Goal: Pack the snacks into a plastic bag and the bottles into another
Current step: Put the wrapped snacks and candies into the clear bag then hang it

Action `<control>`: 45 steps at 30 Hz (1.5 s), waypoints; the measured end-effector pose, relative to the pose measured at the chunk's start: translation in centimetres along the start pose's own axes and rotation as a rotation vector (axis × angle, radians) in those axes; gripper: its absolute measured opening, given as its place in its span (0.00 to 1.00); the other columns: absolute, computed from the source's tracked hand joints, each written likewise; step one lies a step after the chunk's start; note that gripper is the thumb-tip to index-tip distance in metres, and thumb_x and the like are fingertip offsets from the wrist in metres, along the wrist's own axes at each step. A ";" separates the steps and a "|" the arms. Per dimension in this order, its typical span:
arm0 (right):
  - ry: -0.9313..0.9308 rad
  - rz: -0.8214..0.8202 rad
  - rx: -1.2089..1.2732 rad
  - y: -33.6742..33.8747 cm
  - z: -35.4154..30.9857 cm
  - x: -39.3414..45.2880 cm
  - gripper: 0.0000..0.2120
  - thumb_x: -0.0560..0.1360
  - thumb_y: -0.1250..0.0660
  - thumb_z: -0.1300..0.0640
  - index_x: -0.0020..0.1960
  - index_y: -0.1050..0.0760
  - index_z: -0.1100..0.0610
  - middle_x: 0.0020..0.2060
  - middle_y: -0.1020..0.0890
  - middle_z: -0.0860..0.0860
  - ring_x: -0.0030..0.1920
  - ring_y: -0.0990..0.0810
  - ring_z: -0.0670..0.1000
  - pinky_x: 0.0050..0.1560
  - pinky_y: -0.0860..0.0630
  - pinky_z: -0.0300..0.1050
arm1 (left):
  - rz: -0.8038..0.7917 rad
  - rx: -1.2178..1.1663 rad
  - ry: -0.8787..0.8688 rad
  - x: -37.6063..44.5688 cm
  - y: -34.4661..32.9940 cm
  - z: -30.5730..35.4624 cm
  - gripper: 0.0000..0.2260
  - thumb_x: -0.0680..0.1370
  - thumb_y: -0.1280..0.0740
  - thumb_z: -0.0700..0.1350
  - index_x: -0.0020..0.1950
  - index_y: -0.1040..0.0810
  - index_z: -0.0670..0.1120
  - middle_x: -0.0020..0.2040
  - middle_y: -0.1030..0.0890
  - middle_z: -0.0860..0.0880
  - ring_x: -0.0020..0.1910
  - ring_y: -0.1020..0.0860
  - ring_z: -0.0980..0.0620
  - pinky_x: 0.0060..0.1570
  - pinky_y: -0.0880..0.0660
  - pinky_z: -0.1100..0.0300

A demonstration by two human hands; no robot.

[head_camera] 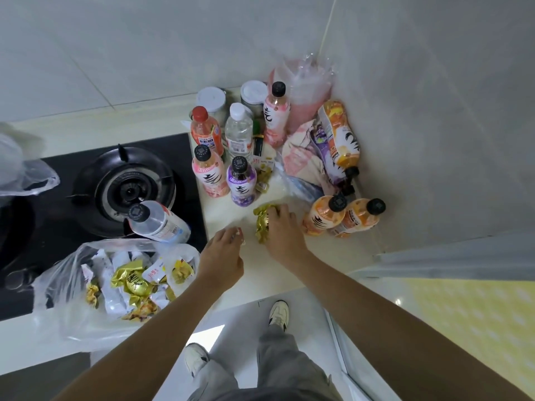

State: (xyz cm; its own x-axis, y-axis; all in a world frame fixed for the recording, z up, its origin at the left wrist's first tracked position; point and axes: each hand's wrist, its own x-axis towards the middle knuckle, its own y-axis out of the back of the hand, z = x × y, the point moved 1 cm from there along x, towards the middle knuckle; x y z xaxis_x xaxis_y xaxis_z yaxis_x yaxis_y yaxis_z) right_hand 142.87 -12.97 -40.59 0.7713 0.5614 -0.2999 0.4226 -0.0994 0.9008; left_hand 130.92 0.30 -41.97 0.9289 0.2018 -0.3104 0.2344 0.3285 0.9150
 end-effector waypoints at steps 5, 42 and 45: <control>-0.086 0.117 0.012 2.4 -0.2 3.7 0.31 0.74 0.27 0.58 0.74 0.35 0.58 0.74 0.36 0.60 0.70 0.33 0.62 0.64 0.26 0.54 | -0.036 -0.020 0.050 0.0 0.3 -1.1 0.24 0.75 0.31 0.43 0.71 0.27 0.45 0.72 0.29 0.47 0.69 0.28 0.44 0.55 0.20 0.51; 0.107 0.246 0.014 -3.5 1.9 -3.4 0.27 0.81 0.39 0.50 0.77 0.36 0.57 0.76 0.34 0.57 0.76 0.36 0.59 0.74 0.33 0.58 | -0.029 0.021 -0.013 -0.2 -1.4 -1.5 0.30 0.73 0.26 0.44 0.73 0.30 0.52 0.65 0.28 0.47 0.59 0.26 0.45 0.46 0.19 0.51; 0.060 0.139 -0.052 -4.9 3.2 -6.1 0.36 0.76 0.31 0.50 0.80 0.42 0.52 0.77 0.38 0.55 0.76 0.37 0.59 0.71 0.29 0.55 | -0.012 0.047 -0.007 -0.2 -1.6 -1.4 0.24 0.74 0.27 0.40 0.69 0.27 0.51 0.59 0.29 0.47 0.54 0.27 0.46 0.42 0.20 0.52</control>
State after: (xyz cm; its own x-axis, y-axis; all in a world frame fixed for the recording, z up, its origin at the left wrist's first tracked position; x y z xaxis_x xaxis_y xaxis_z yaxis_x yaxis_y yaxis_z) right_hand 137.65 -18.49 -44.18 0.7901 0.5935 -0.1533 0.2873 -0.1377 0.9479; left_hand 129.91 1.03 -43.78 0.9279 0.1922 -0.3195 0.2581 0.2872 0.9225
